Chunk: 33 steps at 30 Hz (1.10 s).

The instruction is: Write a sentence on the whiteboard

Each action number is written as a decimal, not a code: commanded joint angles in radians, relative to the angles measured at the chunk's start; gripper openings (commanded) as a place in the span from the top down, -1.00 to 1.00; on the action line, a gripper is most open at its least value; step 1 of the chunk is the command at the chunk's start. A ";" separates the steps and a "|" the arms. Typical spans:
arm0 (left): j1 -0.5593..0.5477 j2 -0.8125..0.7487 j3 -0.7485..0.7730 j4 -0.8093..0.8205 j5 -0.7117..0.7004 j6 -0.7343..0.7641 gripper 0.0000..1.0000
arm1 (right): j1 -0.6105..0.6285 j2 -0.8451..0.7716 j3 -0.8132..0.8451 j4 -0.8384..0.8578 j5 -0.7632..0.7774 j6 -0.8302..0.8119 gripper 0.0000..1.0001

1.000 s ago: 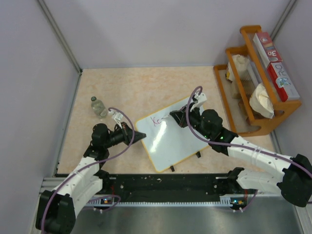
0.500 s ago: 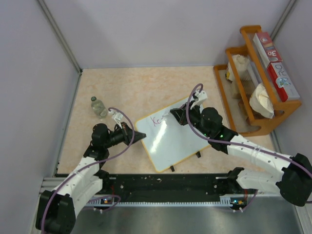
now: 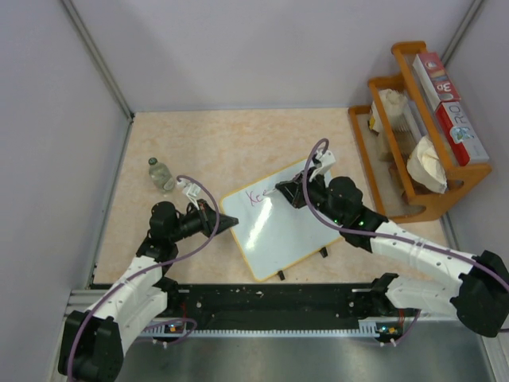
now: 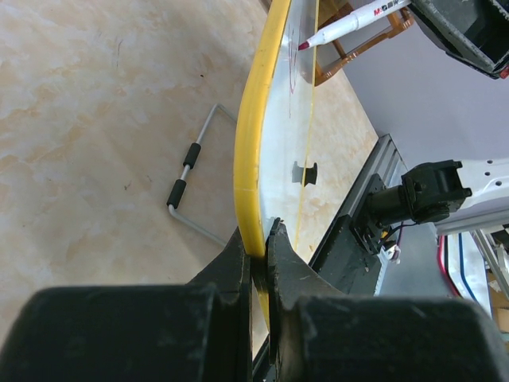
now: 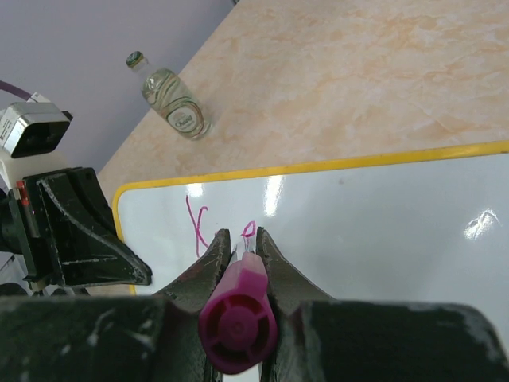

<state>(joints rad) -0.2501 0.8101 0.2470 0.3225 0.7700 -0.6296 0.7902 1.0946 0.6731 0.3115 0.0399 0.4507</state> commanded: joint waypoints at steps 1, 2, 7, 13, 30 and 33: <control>-0.008 0.020 -0.012 -0.080 -0.015 0.212 1.00 | -0.008 -0.012 -0.030 -0.029 -0.009 -0.003 1.00; -0.008 0.017 -0.012 -0.082 -0.017 0.212 1.00 | -0.008 -0.015 -0.033 -0.034 -0.006 -0.004 1.00; -0.008 0.020 -0.012 -0.080 -0.015 0.212 1.00 | -0.008 -0.038 -0.053 -0.052 0.029 -0.001 1.00; -0.008 0.020 -0.012 -0.080 -0.017 0.212 1.00 | -0.009 -0.048 -0.040 -0.058 0.066 -0.001 1.00; -0.008 0.023 -0.012 -0.077 -0.012 0.214 1.00 | -0.011 -0.104 0.039 -0.045 0.074 -0.021 1.00; -0.008 0.023 -0.011 -0.076 -0.012 0.214 1.00 | -0.009 -0.091 0.057 -0.057 0.089 -0.033 1.00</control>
<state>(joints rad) -0.2501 0.8101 0.2470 0.3286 0.7761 -0.6289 0.7887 1.0203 0.6571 0.2504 0.0937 0.4484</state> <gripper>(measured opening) 0.057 0.099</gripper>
